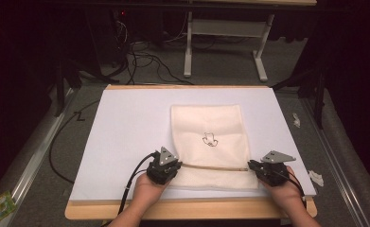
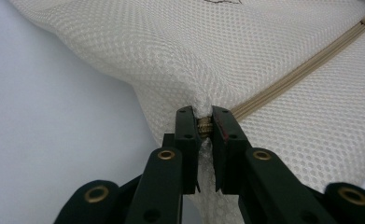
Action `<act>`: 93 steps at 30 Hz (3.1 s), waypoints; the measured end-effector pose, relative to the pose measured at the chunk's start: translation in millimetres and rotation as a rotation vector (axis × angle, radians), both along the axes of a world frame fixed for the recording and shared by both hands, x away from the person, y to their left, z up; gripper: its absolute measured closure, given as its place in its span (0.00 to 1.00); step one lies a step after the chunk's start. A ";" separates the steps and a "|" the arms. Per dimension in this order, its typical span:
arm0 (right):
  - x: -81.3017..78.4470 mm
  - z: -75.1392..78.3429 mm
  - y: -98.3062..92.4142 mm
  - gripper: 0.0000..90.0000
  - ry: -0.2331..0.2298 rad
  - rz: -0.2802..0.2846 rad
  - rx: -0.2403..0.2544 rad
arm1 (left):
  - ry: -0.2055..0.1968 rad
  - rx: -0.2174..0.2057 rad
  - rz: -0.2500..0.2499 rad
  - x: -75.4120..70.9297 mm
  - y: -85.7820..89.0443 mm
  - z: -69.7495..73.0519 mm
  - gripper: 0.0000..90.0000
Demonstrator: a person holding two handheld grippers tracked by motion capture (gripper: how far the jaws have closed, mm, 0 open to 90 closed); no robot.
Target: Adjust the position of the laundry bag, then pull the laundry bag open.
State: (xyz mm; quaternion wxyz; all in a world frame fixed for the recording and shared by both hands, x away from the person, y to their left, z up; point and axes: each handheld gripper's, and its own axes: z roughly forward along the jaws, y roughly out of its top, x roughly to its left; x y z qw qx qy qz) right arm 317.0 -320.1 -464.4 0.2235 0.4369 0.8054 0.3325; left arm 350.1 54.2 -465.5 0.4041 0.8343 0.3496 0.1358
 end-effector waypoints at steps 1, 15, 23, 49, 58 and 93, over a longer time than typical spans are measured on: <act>0.6 0.3 1.4 0.93 -0.001 -0.004 0.001 | 0.011 -0.002 0.002 0.5 0.6 -1.3 0.87; 6.3 -4.6 4.9 0.91 0.000 -0.028 -0.005 | -0.030 0.000 0.016 -1.6 18.6 3.2 0.65; 5.5 -5.0 10.3 0.89 0.014 -0.005 0.010 | -0.051 -0.031 0.031 0.6 24.4 6.0 0.58; -27.1 11.6 -22.2 0.51 -0.050 -0.117 0.161 | -0.103 -0.099 -0.023 -2.2 10.0 17.2 0.49; -21.3 4.3 -22.0 0.48 -0.043 -0.135 0.142 | -0.068 -0.151 -0.071 2.7 -27.1 18.6 0.44; -4.8 -11.3 -1.1 0.76 0.091 -0.096 0.124 | -0.007 -0.116 -0.250 -10.3 -96.0 11.3 0.53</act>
